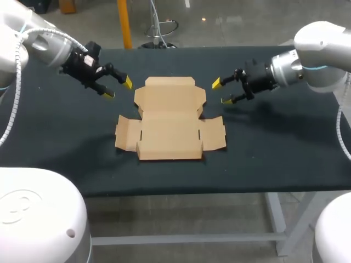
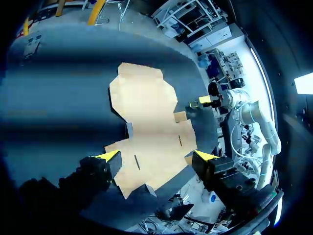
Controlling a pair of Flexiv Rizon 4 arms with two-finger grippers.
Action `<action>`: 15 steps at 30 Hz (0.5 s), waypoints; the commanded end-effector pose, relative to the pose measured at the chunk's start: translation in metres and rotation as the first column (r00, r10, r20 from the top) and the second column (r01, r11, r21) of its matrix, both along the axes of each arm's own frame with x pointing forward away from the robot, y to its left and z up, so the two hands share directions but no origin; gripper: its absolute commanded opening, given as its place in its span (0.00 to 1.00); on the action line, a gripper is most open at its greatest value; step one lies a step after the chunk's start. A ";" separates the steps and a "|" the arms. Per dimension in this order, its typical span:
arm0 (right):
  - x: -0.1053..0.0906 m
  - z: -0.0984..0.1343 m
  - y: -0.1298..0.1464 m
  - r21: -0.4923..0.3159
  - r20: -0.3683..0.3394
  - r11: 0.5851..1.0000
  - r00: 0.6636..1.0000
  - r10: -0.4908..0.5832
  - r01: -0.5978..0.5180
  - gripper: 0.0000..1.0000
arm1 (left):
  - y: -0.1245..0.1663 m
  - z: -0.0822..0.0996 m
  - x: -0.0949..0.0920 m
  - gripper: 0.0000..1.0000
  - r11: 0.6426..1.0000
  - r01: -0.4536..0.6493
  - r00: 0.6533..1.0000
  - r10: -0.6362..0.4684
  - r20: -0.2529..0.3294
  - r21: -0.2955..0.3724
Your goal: Assemble the packaging by folding the flat box into shape, placing the metal phone stand inside, and closing the box properly
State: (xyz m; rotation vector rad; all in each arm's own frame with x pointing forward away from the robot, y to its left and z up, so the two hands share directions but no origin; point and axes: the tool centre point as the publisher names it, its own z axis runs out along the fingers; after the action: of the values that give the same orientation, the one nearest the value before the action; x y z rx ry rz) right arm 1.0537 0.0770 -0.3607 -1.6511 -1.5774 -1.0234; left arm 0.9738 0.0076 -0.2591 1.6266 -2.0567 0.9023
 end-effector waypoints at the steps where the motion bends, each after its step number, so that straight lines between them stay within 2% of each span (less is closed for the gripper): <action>1: 0.015 -0.011 0.005 0.014 -0.094 0.989 0.985 0.145 -0.144 0.72 | 0.003 0.000 0.005 1.00 1.000 0.007 1.000 -0.007 -0.012 0.002; 10: 0.031 -0.021 0.017 -0.012 -0.115 0.991 0.984 0.133 -0.136 0.61 | 0.013 -0.003 0.007 1.00 1.000 -0.009 1.000 0.008 -0.020 -0.005; 15: 0.038 -0.027 0.023 -0.019 -0.129 0.991 0.983 0.131 -0.134 0.58 | 0.017 -0.005 0.007 1.00 1.000 -0.016 1.000 0.016 -0.025 -0.005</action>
State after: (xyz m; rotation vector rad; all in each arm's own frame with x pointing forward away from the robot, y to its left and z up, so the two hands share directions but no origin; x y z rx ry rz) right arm 1.0836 0.0962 -0.3833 -1.6636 -1.5750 -0.9345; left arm 0.9809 0.0222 -0.2642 1.6468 -2.0269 0.8903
